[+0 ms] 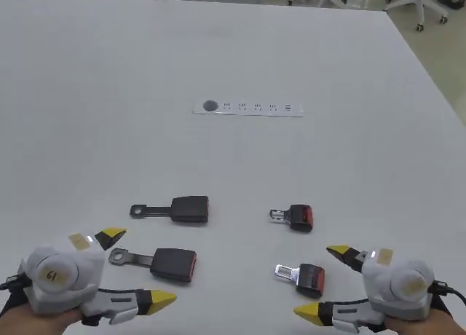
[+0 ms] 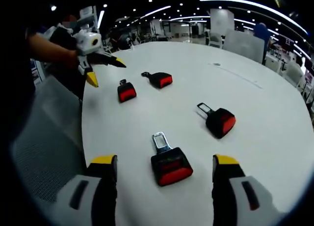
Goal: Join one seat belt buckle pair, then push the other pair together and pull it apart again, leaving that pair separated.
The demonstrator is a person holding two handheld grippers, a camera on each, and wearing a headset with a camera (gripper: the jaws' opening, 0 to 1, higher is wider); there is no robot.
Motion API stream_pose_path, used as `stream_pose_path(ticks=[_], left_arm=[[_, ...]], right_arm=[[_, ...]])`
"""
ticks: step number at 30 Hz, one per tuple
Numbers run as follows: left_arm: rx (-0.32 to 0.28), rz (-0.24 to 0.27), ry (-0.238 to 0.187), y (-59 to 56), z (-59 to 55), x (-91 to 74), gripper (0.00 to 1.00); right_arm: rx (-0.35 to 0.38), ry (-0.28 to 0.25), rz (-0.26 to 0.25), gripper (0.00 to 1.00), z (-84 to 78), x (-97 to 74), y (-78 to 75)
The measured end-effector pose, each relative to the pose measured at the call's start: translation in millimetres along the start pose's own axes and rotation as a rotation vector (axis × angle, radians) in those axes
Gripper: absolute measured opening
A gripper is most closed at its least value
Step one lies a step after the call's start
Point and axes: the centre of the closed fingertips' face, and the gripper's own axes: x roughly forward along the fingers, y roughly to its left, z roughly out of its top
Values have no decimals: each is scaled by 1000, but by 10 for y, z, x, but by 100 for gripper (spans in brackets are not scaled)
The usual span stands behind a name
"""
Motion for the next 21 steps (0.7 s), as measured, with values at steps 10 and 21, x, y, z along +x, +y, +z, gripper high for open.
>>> stream_pose_path(ticks=[10, 21], left_arm=[[105, -114, 66, -5, -35, 293, 80], [217, -215, 127, -4, -134, 449, 63]], right_arm=[[-61, 79, 69, 70, -102, 59, -55], [-179, 185, 155, 51, -196, 88, -43]])
